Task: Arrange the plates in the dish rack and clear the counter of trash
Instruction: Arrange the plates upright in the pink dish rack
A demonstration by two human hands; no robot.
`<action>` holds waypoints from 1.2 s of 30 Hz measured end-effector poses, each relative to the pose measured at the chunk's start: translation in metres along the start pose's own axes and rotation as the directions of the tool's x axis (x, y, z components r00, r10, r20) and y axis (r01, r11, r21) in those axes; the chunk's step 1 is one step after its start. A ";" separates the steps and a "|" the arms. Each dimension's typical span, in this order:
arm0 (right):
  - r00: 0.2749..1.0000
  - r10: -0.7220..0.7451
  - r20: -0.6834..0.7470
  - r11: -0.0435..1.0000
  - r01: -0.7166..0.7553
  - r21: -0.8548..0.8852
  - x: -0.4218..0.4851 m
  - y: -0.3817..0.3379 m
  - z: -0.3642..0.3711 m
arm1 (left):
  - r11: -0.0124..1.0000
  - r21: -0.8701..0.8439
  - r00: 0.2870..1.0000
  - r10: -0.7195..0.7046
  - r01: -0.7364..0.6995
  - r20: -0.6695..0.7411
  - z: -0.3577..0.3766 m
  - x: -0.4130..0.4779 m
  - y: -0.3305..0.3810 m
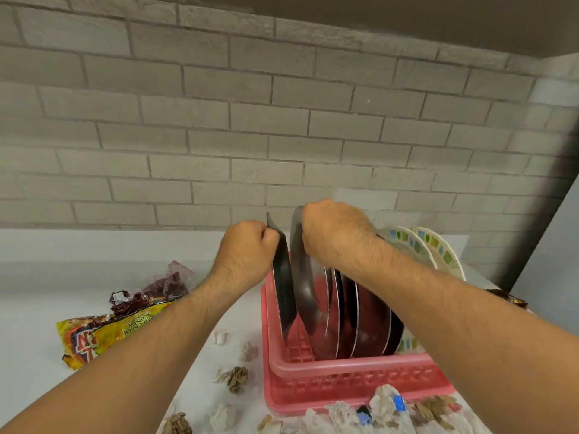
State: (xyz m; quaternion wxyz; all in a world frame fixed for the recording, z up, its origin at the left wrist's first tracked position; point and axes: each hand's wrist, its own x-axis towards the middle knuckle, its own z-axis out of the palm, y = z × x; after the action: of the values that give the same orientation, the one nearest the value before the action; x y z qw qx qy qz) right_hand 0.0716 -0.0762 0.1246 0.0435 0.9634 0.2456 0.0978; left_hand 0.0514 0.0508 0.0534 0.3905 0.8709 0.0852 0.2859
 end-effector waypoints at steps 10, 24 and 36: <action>0.996 -0.035 0.081 0.998 0.030 0.064 -0.009 -0.005 0.021 | 1.000 0.017 1.000 -0.017 0.017 -0.008 -0.002 0.000 -0.002; 1.000 -0.016 0.006 1.000 0.016 -0.007 -0.003 -0.008 0.014 | 1.000 -0.003 1.000 -0.016 0.016 -0.015 -0.007 0.002 -0.005; 0.999 -0.024 0.042 0.999 0.025 -0.027 0.000 0.006 0.032 | 0.998 -0.054 1.000 -0.021 0.022 0.009 -0.006 0.002 -0.004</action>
State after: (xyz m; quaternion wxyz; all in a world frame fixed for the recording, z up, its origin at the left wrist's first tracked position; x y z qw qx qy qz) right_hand 0.0807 -0.0822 0.0942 0.0631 0.9615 0.2550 0.0807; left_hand 0.0501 0.0582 0.0543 0.4174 0.8603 0.0851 0.2800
